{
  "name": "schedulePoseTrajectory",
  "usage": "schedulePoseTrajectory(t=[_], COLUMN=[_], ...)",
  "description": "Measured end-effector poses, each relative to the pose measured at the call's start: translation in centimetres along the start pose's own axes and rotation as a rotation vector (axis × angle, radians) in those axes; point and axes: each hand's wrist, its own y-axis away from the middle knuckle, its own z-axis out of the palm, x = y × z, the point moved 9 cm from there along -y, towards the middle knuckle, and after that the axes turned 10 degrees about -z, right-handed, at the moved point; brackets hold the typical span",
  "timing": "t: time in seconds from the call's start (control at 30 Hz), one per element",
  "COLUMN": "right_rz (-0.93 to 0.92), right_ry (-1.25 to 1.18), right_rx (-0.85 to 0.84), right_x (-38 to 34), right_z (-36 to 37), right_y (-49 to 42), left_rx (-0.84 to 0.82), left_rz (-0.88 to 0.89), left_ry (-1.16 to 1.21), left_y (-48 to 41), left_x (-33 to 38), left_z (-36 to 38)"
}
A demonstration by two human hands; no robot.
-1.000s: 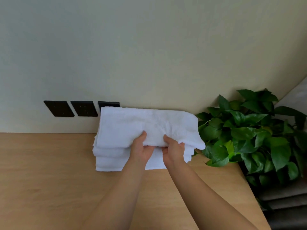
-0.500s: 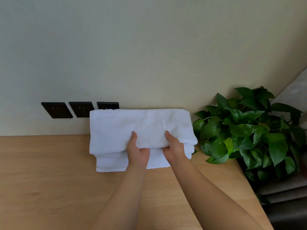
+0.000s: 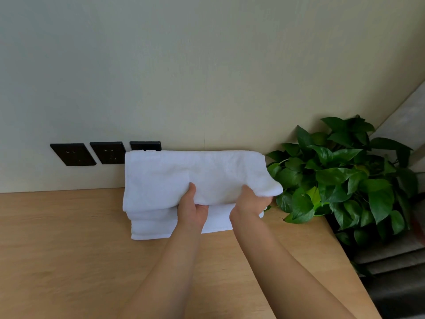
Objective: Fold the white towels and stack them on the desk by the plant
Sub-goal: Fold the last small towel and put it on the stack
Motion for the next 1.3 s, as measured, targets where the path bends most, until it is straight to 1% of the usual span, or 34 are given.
schedulePoseTrajectory(t=[0.07, 0.13, 0.23, 0.3, 0.33, 0.4, 0.43, 0.47, 0.5, 0.53, 0.63, 0.73, 0.87, 1.0, 1.2, 1.27, 1.3], right_rz=[-0.17, -0.396, -0.811, -1.001, -1.055, -1.039, -1.025, -1.035, -1.068, -1.096, -1.127, -1.163, -1.091, -1.016, -0.917, -0.933, -0.973], right_ry=[-0.033, -0.037, 0.044, 0.222, 0.337, 0.611, 0.779, 0.943, 1.057, 1.109, 1.2, 1.349, 1.451, 1.517, 1.567, 1.649, 1.679], right_rx=[0.0, -0.083, -0.337, -0.546, -0.675, -0.949, -1.051, -1.103, -1.115, -1.108, -1.116, -1.051, -0.903, -0.802, -0.744, -0.715, -0.718], right_x=[-3.2, -6.8, -10.5, -9.6, -8.1, -3.3, -0.7, 1.2, 2.3, 2.7, 2.6, 2.2, 1.3, 0.6, 0.1, 0.0, -0.1], right_z=[0.8, 2.4, 6.6, 10.0, 11.6, 13.7, 14.0, 14.0, 13.9, 13.8, 13.9, 13.1, 11.6, 10.1, 8.7, 9.4, 10.2], right_y=[-0.2, -0.2, 1.5, 3.1, 3.8, 4.2, 4.1, 3.7, 3.3, 3.0, 2.1, 0.3, -2.4, -5.1, -6.5, -5.8, -5.0], left_rx=[0.032, 0.048, 0.032, -0.008, -0.023, -0.055, -0.073, -0.083, -0.083, -0.078, -0.054, -0.055, -0.044, -0.022, -0.023, -0.03, -0.034], left_rz=[0.018, 0.016, 0.0, -0.024, -0.035, -0.045, -0.044, -0.042, -0.043, -0.04, -0.024, -0.033, -0.025, -0.009, 0.006, 0.014, 0.018], left_ry=[0.008, 0.04, 0.085, 0.087, 0.079, 0.057, 0.043, 0.032, 0.03, 0.033, 0.078, 0.099, 0.112, 0.117, 0.11, 0.117, 0.126], left_y=[-0.1, -0.1, 0.1, 0.1, 0.1, 0.0, 0.0, 0.0, 0.0, -0.1, 0.0, 0.1, 0.2, 0.0, -0.1, 0.0, 0.1], left_x=[-0.1, -0.3, -0.6, -0.7, -0.6, -0.5, -0.5, -0.6, -0.6, -0.7, -0.8, -1.0, -1.0, -1.1, -1.2, -1.0, -0.9], left_z=[-0.2, -0.5, -0.7, -0.4, -0.3, 0.0, 0.0, 0.0, 0.0, -0.1, 0.0, 0.1, 0.1, -0.2, -0.4, -0.3, -0.2])
